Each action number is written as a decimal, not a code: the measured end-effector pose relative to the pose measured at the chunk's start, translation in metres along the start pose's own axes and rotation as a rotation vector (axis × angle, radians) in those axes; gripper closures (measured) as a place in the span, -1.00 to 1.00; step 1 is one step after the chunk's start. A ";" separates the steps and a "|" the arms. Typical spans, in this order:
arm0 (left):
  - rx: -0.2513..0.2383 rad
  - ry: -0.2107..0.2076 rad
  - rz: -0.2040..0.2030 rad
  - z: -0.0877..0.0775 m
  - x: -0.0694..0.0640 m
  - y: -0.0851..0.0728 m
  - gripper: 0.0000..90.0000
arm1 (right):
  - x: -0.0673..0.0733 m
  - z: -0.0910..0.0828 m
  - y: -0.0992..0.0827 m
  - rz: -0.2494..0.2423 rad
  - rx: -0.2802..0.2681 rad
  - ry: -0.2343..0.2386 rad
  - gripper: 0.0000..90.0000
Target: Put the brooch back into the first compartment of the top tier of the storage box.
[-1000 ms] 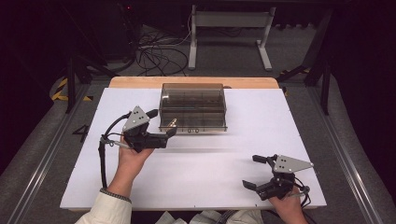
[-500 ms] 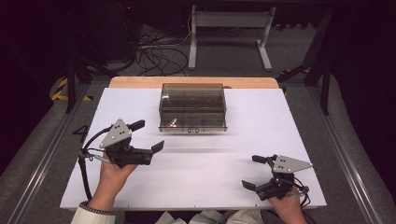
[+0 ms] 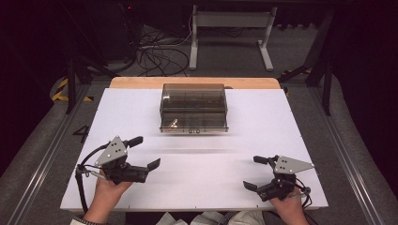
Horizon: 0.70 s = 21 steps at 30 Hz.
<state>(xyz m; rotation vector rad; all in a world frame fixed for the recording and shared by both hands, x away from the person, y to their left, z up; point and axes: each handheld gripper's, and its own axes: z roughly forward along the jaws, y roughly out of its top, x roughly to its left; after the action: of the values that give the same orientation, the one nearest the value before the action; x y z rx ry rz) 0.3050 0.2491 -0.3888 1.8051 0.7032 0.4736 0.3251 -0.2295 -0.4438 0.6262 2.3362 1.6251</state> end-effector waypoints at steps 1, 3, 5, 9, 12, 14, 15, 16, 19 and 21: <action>0.001 0.000 0.002 -0.001 0.000 -0.003 -0.88 | 0.000 0.000 0.000 -0.002 0.000 -0.001 -0.94; 0.003 -0.002 0.001 -0.003 0.000 -0.008 -0.88 | 0.000 0.000 0.000 0.000 -0.001 -0.001 -0.94; 0.004 -0.005 0.004 -0.004 -0.001 -0.012 -0.88 | 0.000 0.000 0.000 0.001 0.000 -0.001 -0.94; 0.008 0.023 0.024 -0.007 -0.004 -0.023 -0.88 | 0.000 0.000 0.000 0.001 0.000 -0.001 -0.94; 0.011 0.061 0.053 -0.008 -0.007 -0.030 -0.88 | -0.001 0.000 0.000 0.001 0.001 -0.001 -0.94; 0.017 0.063 0.056 -0.009 -0.008 -0.035 -0.88 | -0.001 0.000 0.000 0.003 0.002 -0.001 -0.94; 0.017 0.059 0.051 -0.009 -0.008 -0.037 -0.88 | -0.001 0.000 0.000 0.002 0.002 -0.002 -0.94; 0.019 0.055 0.046 -0.009 -0.009 -0.040 -0.88 | -0.001 0.000 0.000 0.002 0.002 -0.002 -0.94; 0.028 0.036 0.029 -0.009 -0.009 -0.048 -0.88 | -0.001 -0.001 0.000 0.003 0.000 -0.002 -0.94; 0.032 0.022 0.008 -0.008 -0.009 -0.053 -0.88 | -0.001 -0.001 0.000 0.003 0.000 -0.002 -0.94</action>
<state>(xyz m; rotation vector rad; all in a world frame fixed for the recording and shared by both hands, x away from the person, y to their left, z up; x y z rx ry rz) 0.2805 0.2615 -0.4361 1.8361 0.7224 0.4911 0.3256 -0.2305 -0.4440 0.6313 2.3350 1.6254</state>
